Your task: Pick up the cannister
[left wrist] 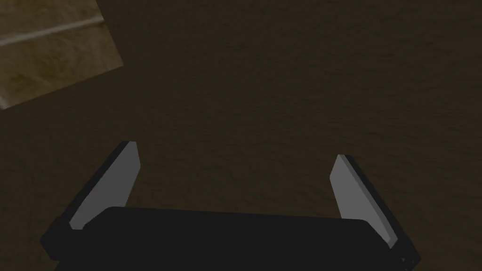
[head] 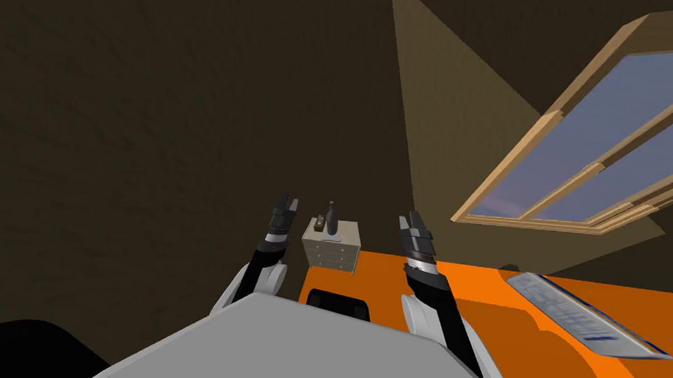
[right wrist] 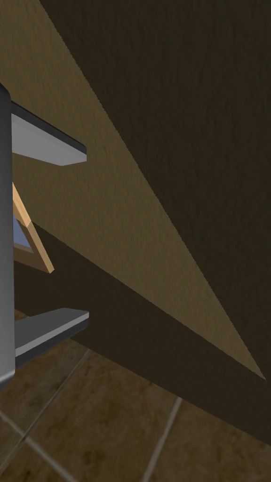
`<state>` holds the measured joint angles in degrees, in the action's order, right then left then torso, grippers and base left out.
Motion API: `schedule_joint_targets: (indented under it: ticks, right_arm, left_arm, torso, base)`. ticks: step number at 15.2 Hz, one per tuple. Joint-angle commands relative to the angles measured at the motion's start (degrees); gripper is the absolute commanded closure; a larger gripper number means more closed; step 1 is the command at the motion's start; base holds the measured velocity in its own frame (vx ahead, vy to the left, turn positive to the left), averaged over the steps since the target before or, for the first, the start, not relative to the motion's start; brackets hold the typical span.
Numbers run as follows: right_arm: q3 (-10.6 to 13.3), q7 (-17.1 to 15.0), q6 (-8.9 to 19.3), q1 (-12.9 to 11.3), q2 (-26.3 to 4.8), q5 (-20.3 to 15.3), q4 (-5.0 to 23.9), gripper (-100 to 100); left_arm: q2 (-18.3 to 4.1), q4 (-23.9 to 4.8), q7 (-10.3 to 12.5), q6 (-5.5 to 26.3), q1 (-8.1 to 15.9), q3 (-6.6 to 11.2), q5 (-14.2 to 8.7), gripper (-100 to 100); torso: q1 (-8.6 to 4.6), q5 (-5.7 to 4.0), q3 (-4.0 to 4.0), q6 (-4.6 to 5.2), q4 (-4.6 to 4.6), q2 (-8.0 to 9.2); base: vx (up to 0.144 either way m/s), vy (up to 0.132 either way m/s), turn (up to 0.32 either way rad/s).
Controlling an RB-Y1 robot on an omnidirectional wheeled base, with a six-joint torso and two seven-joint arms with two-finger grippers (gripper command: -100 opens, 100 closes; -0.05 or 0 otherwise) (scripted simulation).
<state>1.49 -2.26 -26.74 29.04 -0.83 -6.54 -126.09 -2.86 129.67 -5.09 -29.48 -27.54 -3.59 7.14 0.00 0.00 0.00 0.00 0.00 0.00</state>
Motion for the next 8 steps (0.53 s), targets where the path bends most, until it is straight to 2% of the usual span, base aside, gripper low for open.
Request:
schedule_joint_targets:
  ticks: [1,5,6,8]
  right_arm:
    - [0.0,0.0,0.0,0.0,0.0,0.0,0.0,0]
    - [0.0,0.0,0.0,0.0,0.0,0.0,0.0,0]
    - [0.0,0.0,0.0,0.0,0.0,0.0,0.0,0]
    - [0.0,0.0,0.0,0.0,0.0,0.0,0.0,0]
  left_arm:
    - [-2.1,-0.8,0.1,0.7,0.2,-0.13,0.0,-100]
    - [-7.0,-3.6,0.4,3.2,0.9,-0.59,-0.1,-100]
    - [-7.0,-3.6,0.4,3.2,0.9,-0.59,-0.1,-100]
    - [-10.0,-5.6,0.7,5.1,1.3,-0.92,-0.2,-100]
  torso:
    - [0.00,0.00,0.00,0.00,0.00,0.00]
    - [-0.18,-0.04,0.00,0.03,0.00,0.00]
    - [-0.23,-0.05,-0.01,0.03,-0.01,-0.01]
    - [-0.20,-0.04,-0.01,0.02,-0.01,-0.01]
  base:
    - [-0.001,-0.014,-0.063]
    - [0.001,-0.050,-0.113]
    - [0.004,-0.053,-0.089]
    - [0.005,-0.050,-0.117]
